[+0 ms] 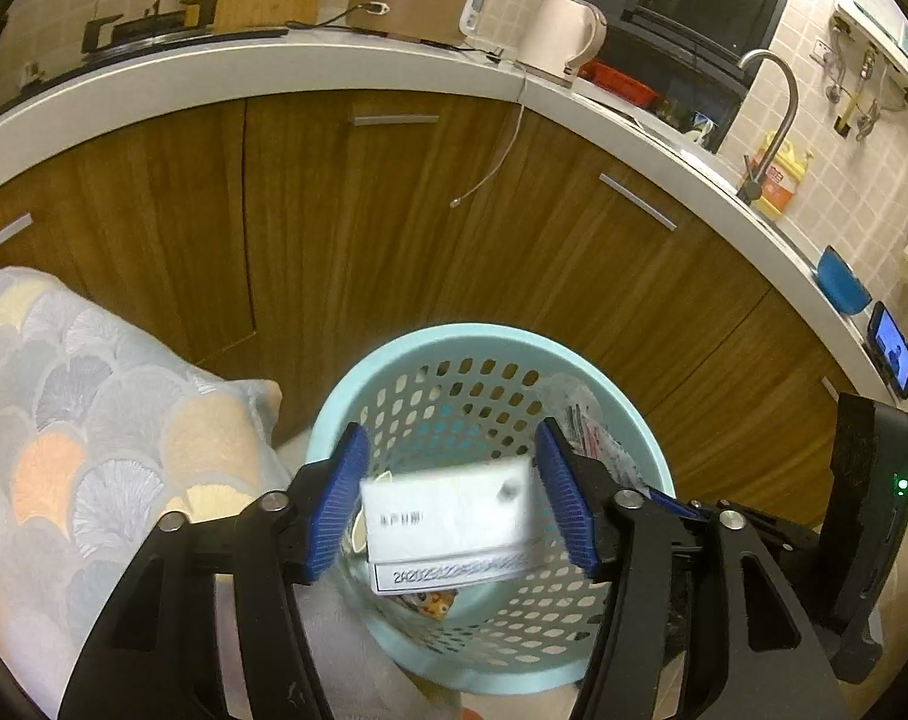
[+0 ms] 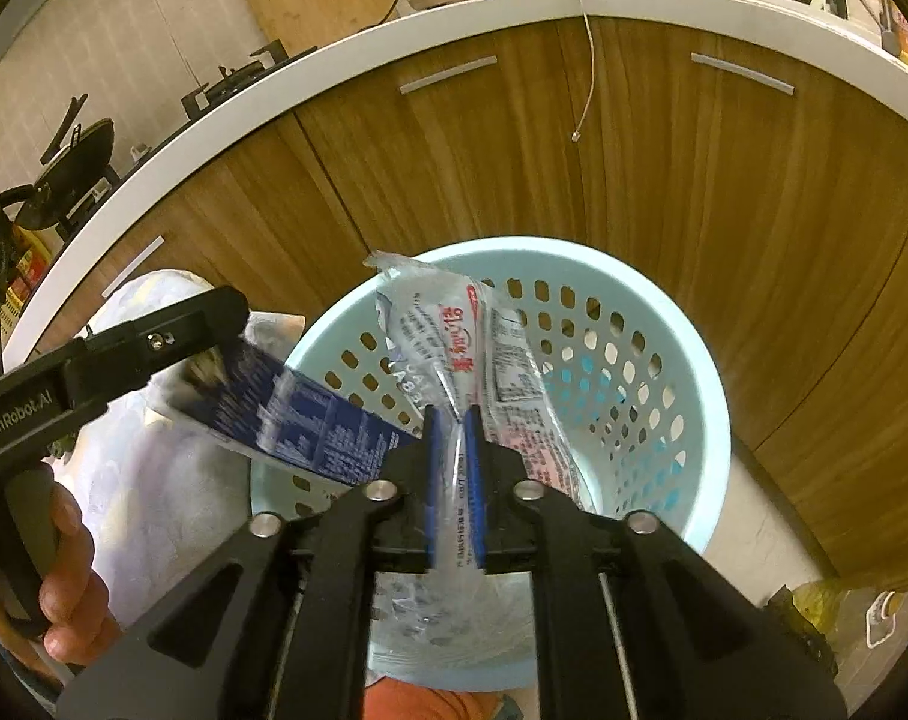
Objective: Collect trash
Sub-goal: 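Open both tools to drop the carton and wrapper into the basket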
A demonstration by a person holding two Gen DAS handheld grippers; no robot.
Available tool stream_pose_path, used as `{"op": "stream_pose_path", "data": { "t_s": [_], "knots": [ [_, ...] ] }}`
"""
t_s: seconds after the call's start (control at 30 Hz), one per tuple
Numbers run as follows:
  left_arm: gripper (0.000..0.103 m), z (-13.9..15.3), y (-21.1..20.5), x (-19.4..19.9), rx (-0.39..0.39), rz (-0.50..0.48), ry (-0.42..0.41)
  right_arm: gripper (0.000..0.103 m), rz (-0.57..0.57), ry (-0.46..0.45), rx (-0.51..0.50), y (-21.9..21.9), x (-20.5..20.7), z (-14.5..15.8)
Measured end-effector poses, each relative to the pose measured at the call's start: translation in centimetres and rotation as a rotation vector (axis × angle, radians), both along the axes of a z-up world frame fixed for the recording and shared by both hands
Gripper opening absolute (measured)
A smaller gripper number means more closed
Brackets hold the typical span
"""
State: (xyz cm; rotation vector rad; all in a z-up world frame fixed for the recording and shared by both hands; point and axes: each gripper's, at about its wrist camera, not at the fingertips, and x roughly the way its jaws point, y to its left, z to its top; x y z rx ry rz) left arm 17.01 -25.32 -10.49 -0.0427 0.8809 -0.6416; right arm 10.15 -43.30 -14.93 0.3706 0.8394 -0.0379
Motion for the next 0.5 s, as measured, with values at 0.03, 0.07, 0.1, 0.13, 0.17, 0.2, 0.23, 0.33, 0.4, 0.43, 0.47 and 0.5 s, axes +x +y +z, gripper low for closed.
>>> {"op": "stream_pose_path", "data": {
  "t_s": [0.03,0.07,0.1,0.13,0.17,0.2,0.23,0.33,0.4,0.43,0.47,0.5],
  "knots": [
    [0.062,0.2,0.2,0.0,-0.005,0.004,0.004,0.030,0.000,-0.005,0.007,-0.1,-0.2,0.1],
    [0.063,0.5,0.6,-0.1,-0.008,0.009,0.000,0.033,0.000,-0.017,0.010,-0.1,-0.4,0.3],
    [0.063,0.6,0.9,-0.2,-0.009,0.011,-0.004,0.034,-0.001,-0.022,0.010,-0.1,-0.6,0.4],
    [0.063,0.9,1.2,-0.4,-0.012,0.012,-0.009,0.034,-0.002,-0.026,0.007,0.0,-0.7,0.6],
    [0.063,1.0,1.4,-0.5,-0.013,0.014,-0.013,0.034,-0.003,-0.026,0.006,0.0,-0.8,0.7],
    [0.063,1.4,1.8,-0.7,-0.016,0.017,-0.017,0.034,-0.003,-0.027,0.006,0.0,-0.9,0.9],
    [0.063,1.6,2.0,-0.8,-0.019,0.019,-0.020,0.034,-0.006,-0.030,0.005,0.0,-1.1,1.1],
    [0.063,2.6,2.9,-1.6,-0.039,0.023,-0.034,0.034,-0.004,-0.043,0.008,0.3,-1.5,1.8],
    [0.063,3.2,3.6,-2.2,-0.048,0.026,-0.047,0.034,0.001,-0.053,0.006,0.7,-1.8,2.4],
    [0.063,3.4,4.0,-2.5,-0.051,0.031,-0.054,0.034,0.007,-0.059,0.004,1.0,-2.0,2.8],
    [0.063,3.7,4.5,-2.8,-0.054,0.038,-0.062,0.034,0.012,-0.064,0.002,1.2,-2.0,3.0],
    [0.063,3.9,4.9,-3.0,-0.055,0.043,-0.066,0.034,0.021,-0.073,-0.002,1.8,-2.1,3.5]
  ]
}}
